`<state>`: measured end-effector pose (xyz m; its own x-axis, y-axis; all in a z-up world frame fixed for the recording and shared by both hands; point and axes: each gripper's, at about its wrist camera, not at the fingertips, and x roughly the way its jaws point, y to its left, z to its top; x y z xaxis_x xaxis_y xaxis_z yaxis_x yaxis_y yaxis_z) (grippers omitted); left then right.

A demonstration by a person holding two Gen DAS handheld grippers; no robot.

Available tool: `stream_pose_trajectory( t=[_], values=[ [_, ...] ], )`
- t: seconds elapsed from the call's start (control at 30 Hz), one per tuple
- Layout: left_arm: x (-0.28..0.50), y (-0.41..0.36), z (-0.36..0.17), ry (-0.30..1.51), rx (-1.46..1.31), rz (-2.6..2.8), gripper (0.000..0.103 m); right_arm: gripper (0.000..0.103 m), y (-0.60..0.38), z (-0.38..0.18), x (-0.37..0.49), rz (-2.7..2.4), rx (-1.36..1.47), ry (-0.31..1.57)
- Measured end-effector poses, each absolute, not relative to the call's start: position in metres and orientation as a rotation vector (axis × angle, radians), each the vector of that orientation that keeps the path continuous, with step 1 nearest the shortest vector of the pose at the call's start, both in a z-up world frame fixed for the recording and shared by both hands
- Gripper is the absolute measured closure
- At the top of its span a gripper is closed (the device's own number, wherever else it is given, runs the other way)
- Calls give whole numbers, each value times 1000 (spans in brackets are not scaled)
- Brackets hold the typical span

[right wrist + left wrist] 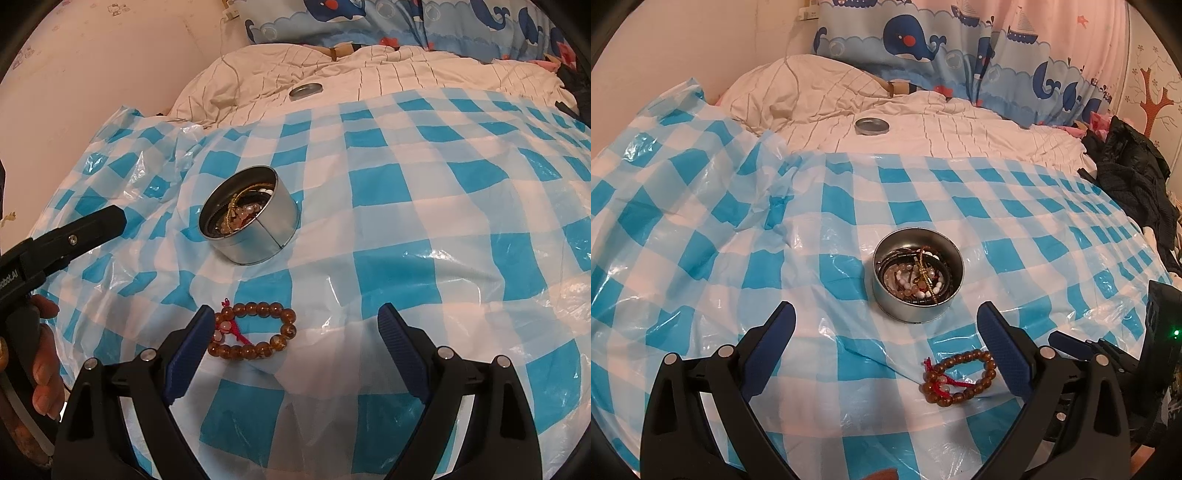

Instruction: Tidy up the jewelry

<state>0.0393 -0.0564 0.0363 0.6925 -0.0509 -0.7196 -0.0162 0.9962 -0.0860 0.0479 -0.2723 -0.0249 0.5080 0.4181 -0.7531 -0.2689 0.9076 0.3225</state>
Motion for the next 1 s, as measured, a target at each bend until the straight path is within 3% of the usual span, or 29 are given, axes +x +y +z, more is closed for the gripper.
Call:
stream_pose_trajectory(
  t=[1.0],
  values=[
    [43,-66,35,819,-67,-35,8,17,-270,-31,52,419,173,960]
  ],
)
